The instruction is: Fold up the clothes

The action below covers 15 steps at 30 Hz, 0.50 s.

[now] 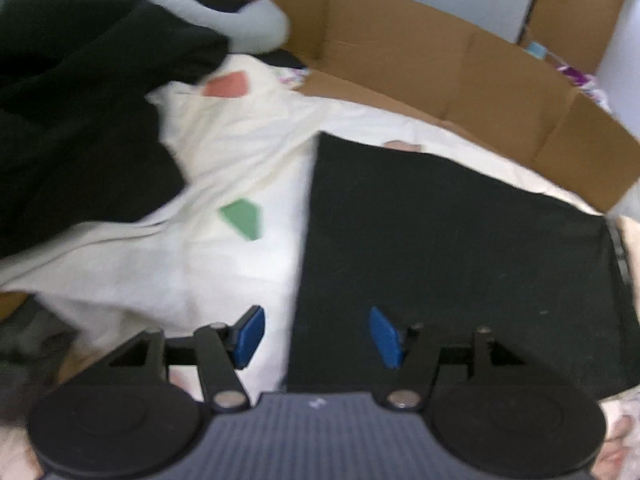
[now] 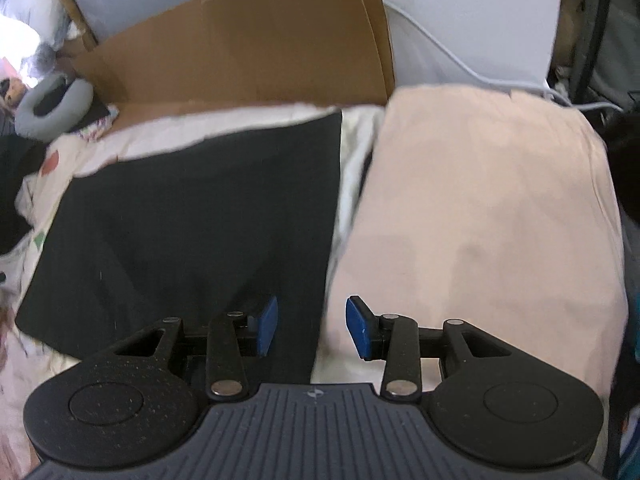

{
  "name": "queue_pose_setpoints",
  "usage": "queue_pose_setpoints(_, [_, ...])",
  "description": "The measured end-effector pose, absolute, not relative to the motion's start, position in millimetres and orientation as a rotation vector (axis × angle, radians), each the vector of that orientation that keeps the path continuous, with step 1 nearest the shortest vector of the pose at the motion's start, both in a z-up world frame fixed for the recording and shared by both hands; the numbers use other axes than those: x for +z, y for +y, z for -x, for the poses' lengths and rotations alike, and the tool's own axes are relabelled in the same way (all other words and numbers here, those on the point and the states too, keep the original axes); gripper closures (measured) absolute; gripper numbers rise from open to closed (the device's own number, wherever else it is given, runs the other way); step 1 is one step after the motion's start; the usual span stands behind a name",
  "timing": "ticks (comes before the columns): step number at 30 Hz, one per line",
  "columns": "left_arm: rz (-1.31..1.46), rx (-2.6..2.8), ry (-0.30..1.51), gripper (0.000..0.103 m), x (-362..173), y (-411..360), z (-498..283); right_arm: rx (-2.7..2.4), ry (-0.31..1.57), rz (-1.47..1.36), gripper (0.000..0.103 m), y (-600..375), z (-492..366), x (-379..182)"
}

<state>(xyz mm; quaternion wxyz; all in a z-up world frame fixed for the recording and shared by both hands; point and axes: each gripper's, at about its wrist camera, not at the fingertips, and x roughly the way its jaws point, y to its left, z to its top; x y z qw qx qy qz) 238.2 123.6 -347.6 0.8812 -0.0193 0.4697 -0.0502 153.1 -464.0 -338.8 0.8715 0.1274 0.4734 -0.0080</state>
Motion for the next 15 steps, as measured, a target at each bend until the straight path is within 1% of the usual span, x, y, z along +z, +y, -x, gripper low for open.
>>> queue_pose_setpoints(11, [0.144, -0.058, 1.05, 0.041, -361, 139, -199, -0.029, 1.027, -0.362, 0.058, -448, -99, -353])
queue_pose_setpoints(15, [0.234, -0.029, 1.068, 0.041, -374, 142, -190, -0.067, 1.043, -0.496, 0.058, -451, -90, -376])
